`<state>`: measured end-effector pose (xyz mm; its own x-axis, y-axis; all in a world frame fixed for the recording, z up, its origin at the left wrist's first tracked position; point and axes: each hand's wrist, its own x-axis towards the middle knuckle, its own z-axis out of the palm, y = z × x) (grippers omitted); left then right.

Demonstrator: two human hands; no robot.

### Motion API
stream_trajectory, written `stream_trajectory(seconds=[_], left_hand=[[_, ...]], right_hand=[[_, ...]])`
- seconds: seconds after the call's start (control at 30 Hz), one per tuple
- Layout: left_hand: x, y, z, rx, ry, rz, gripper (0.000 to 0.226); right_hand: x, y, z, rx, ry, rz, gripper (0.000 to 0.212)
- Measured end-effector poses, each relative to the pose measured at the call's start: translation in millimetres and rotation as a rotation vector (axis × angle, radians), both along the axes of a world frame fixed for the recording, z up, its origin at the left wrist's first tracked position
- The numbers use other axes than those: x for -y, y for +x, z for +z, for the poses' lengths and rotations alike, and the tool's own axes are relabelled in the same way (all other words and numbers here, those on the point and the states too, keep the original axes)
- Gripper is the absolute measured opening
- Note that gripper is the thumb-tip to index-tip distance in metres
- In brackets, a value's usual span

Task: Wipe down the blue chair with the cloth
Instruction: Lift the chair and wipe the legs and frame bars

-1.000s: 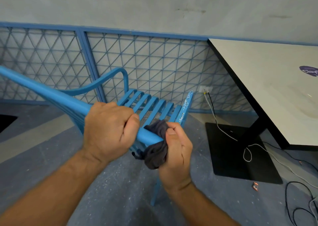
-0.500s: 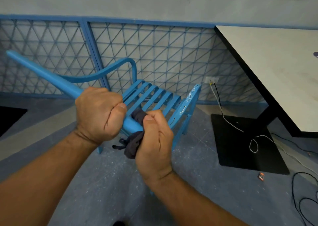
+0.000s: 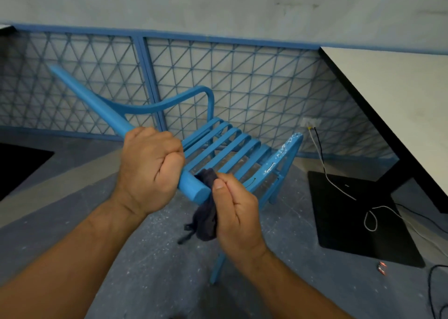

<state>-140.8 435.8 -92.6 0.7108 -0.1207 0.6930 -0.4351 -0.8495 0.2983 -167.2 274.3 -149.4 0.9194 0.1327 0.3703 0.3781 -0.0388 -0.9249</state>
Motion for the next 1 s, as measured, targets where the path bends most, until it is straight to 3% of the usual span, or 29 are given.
stream_trajectory(seconds=[0.17, 0.33, 0.47, 0.6, 0.7, 0.9, 1.0], left_hand=[[-0.2, 3.0, 3.6, -0.017, -0.023, -0.029, 0.03], [1.0, 2.3, 2.0, 0.026, -0.014, -0.021, 0.027], [-0.4, 6.1, 0.9, 0.042, -0.023, -0.046, 0.025], [0.8, 6.4, -1.8, 0.084, -0.035, -0.033, 0.026], [3.1, 6.1, -3.4, 0.106, -0.061, -0.035, 0.028], [7.4, 4.9, -2.7, 0.13, -0.087, -0.018, 0.027], [6.8, 5.2, -2.9, 0.127, -0.08, -0.008, 0.026]], right_hand=[[30.1, 22.6, 15.1, -0.273, -0.163, 0.234, 0.018], [19.8, 19.8, 40.8, -0.327, 0.0, 0.338, 0.016], [11.7, 10.6, 32.6, -0.304, 0.147, 0.296, 0.017], [-3.4, 3.2, 10.3, -0.218, 0.24, 0.11, 0.021], [-11.6, 12.2, -15.0, -0.126, 0.173, -0.043, 0.03], [-0.7, 37.6, -11.8, -0.213, -0.065, 0.019, 0.037], [-11.1, 23.7, -3.2, -0.214, -0.016, -0.005, 0.033]])
